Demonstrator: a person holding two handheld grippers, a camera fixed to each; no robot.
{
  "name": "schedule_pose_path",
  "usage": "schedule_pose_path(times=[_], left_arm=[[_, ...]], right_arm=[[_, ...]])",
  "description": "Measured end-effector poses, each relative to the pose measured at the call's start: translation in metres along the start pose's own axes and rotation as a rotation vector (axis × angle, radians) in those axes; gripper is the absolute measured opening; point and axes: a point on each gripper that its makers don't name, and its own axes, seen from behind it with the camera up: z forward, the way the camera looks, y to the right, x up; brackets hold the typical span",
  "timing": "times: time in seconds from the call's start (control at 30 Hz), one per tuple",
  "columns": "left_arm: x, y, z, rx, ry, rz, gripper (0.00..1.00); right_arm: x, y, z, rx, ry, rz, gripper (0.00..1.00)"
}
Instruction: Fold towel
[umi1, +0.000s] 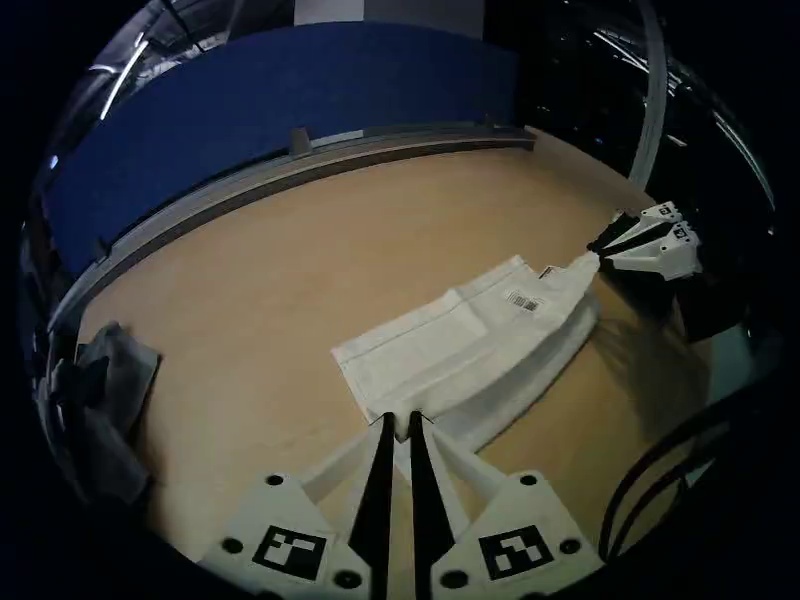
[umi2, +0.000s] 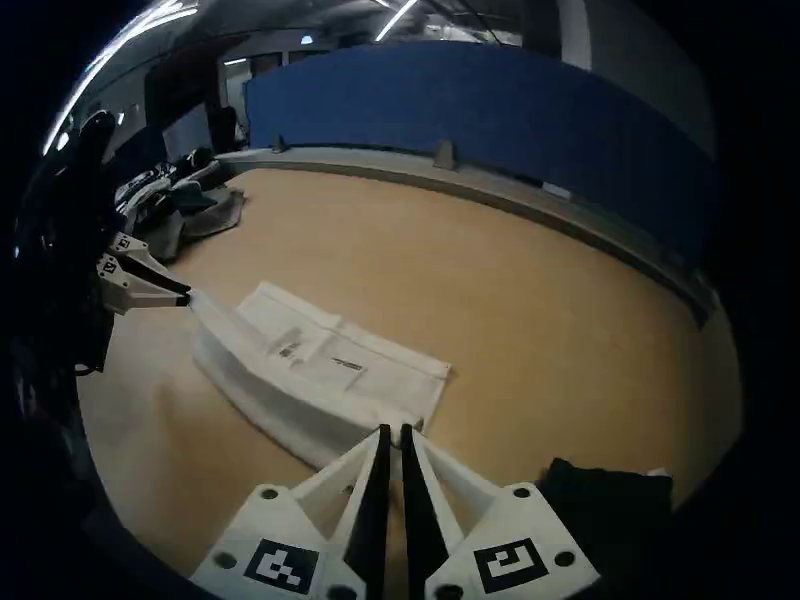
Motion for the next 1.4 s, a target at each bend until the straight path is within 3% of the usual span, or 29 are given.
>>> schedule_pose_path(times=[0.37,0.93,1.13,1.27,1.4], left_arm=[[-0.003,-0.019,0.038,0.015,-0.042,-0.014,0.11],[-0.003,-0.033,0.057,0.037,-0.08,-0.031,0.13],[-0.003,-0.042,0.067,0.068,-0.087,-0.036,0.26],[0.0,-0.05,0.071,0.1,-0.08,-0.019,0.41],[0.003,-0.057,0.071,0.123,-0.072,-0.011,0.44]], right_arm=[[-0.004,0.013,0.035,-0.017,-0.056,0.033,0.07],[0.002,0.026,0.061,-0.044,-0.09,0.091,0.08],[0.0,0.033,0.071,-0.079,-0.124,0.086,0.1],[-0.002,0.037,0.076,-0.101,-0.137,0.077,0.12],[-0.001,0.041,0.079,-0.124,-0.134,0.075,0.13]])
